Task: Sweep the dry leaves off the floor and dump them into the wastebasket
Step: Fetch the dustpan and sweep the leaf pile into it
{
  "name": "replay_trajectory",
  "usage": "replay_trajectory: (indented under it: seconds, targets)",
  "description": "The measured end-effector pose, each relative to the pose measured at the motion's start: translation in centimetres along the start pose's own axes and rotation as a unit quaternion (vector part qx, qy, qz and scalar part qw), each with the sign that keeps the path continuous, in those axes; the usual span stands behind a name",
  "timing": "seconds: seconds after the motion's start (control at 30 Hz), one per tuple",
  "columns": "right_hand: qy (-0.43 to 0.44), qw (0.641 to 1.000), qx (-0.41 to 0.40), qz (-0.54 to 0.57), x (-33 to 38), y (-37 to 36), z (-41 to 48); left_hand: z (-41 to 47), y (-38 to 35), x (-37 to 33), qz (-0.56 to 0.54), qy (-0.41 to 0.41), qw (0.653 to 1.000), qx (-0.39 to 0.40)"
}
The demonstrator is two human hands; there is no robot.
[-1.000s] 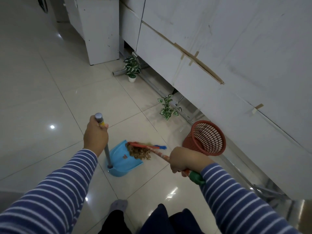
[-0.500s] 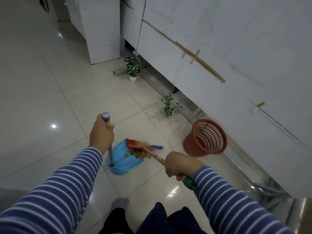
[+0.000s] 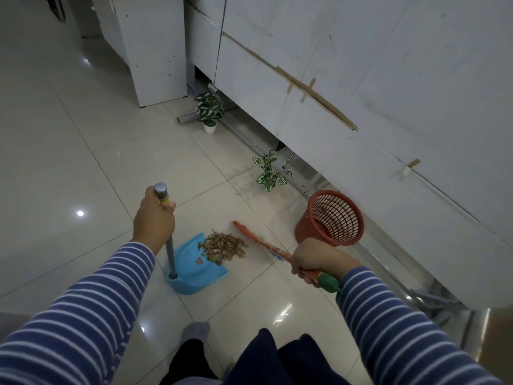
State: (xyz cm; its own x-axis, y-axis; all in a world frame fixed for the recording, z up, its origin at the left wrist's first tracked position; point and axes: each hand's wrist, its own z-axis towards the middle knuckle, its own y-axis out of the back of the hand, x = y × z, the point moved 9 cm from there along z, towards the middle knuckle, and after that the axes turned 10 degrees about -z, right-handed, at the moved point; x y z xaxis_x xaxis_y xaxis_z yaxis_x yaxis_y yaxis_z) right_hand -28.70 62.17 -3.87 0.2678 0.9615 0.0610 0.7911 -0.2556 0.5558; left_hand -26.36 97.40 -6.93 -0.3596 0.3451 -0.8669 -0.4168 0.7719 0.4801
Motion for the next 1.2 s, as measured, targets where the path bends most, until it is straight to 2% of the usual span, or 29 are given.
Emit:
replay_trajectory:
  seconds: [0.17, 0.47, 0.7, 0.97, 1.2]
  targets:
    - [0.008, 0.999, 0.025, -0.034, 0.1, -2.5, -0.3, -0.7, 0.0, 0.1, -0.004, 0.001, 1.000, -0.003]
    - [0.022, 0.997, 0.077, 0.023, -1.5, -2.3, -1.7, -1.7, -0.3, 0.4, -0.014, 0.004, 1.000, -0.016]
    - [0.013, 0.997, 0.040, 0.067, -2.0, -1.7, -1.5, -2.8, -1.0, -0.3, -0.018, -0.007, 1.000, -0.016]
    - [0.000, 0.996, 0.061, 0.066, -2.3, -4.7, -1.3, -4.0, -1.3, 0.1, -0.022, -0.009, 1.000, -0.019]
    - [0.027, 0.997, 0.068, 0.029, -4.4, -3.4, -1.4, -4.8, -0.8, 0.6, -0.030, 0.002, 0.999, -0.031]
